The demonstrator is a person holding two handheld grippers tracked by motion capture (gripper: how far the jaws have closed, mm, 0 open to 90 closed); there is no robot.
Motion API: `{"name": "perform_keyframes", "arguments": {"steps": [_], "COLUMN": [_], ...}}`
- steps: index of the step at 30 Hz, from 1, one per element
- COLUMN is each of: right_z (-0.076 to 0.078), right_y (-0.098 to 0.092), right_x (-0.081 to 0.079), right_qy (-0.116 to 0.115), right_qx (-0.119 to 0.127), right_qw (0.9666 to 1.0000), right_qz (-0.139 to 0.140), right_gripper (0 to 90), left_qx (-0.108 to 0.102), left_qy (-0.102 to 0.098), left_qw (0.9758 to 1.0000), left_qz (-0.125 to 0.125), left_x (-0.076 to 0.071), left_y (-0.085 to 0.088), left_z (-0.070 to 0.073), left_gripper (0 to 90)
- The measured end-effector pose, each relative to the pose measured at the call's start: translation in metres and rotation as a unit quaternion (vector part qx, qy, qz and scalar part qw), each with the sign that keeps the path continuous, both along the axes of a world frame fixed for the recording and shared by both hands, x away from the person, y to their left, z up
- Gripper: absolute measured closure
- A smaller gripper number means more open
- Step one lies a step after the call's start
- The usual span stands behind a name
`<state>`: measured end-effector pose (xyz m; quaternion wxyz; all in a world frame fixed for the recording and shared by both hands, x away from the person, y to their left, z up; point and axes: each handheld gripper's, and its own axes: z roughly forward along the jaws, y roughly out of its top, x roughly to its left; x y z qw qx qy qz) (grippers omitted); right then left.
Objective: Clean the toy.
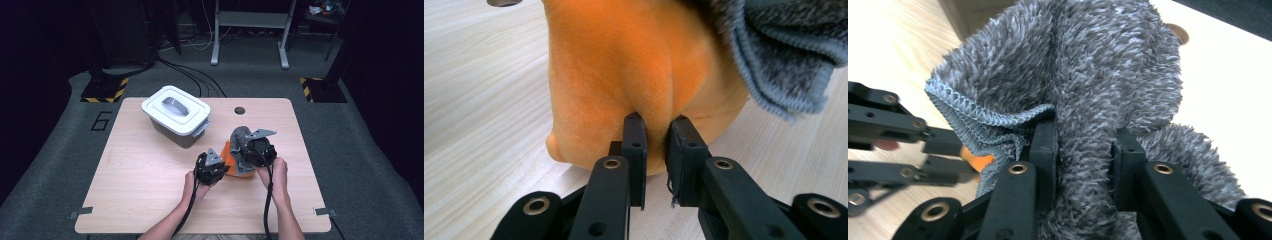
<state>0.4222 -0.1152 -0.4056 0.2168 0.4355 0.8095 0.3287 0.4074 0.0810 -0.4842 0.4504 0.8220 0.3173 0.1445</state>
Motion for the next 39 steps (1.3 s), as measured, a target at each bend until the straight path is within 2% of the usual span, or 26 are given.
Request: {"name": "perform_keyframes", "arguments": {"steps": [6,13,18,23,26,28,29,30,32,34,35,36,39], "right_z": [-0.007,-0.021,-0.033,-0.05,-0.061,-0.069,-0.073,-0.078,-0.085,-0.085,-0.083,-0.08,-0.067], "right_y": [-0.021,-0.041,-0.053,-0.063,-0.066,-0.066,-0.066,-0.064,-0.064,-0.064,-0.066,-0.066,-0.07], "right_x": [-0.001,-0.001,0.001,0.005,0.009,0.011,0.012,0.013,0.015,0.016,0.016,0.014,0.011], "right_qy": [0.004,0.021,0.039,0.065,0.074,0.088,0.089,0.105,0.11,0.112,0.104,0.103,0.076], "right_qx": [0.01,0.013,0.012,0.018,0.015,0.013,0.007,0.003,0.0,0.001,0.0,0.0,-0.003], "right_qw": [0.9997,0.9979,0.9963,0.993,0.9921,0.9901,0.9902,0.9877,0.9874,0.9871,0.9881,0.9876,0.99], "right_qz": [-0.022,-0.06,-0.076,-0.097,-0.1,-0.108,-0.107,-0.116,-0.114,-0.115,-0.113,-0.119,-0.119], "right_gripper": [69.0,69.1,69.1,69.1,69.2,69.2,69.2,69.1,69.2,69.2,69.3,69.3,69.2], "left_qx": [-0.003,-0.004,-0.005,-0.008,-0.007,-0.007,-0.007,-0.007,-0.007,-0.008,-0.009,-0.008,-0.01], "left_qy": [0.003,0.004,0.005,0.01,0.01,0.01,0.01,0.01,0.011,0.01,0.01,0.011,0.012], "left_qw": [1.0,1.0,1.0,0.9999,0.9999,0.9999,0.9999,0.9999,0.9999,0.9999,0.9999,0.9999,0.9999], "left_qz": [0.001,0.001,0.0,-0.001,-0.001,-0.001,-0.001,-0.001,-0.002,0.0,0.001,0.0,0.001], "left_x": [0.001,0.001,0.001,0.002,0.002,0.002,0.002,0.002,0.002,0.002,0.002,0.002,0.003], "left_y": [0.001,0.001,0.001,0.002,0.002,0.002,0.002,0.002,0.002,0.002,0.003,0.003,0.005], "left_z": [0.0,-0.001,-0.001,-0.001,-0.001,-0.001,-0.001,-0.001,-0.001,-0.001,-0.001,-0.001,-0.001], "left_gripper": [79.5,79.5,79.5,79.5,79.6,79.5,79.5,79.5,79.5,79.5,79.5,79.5,79.5]}}
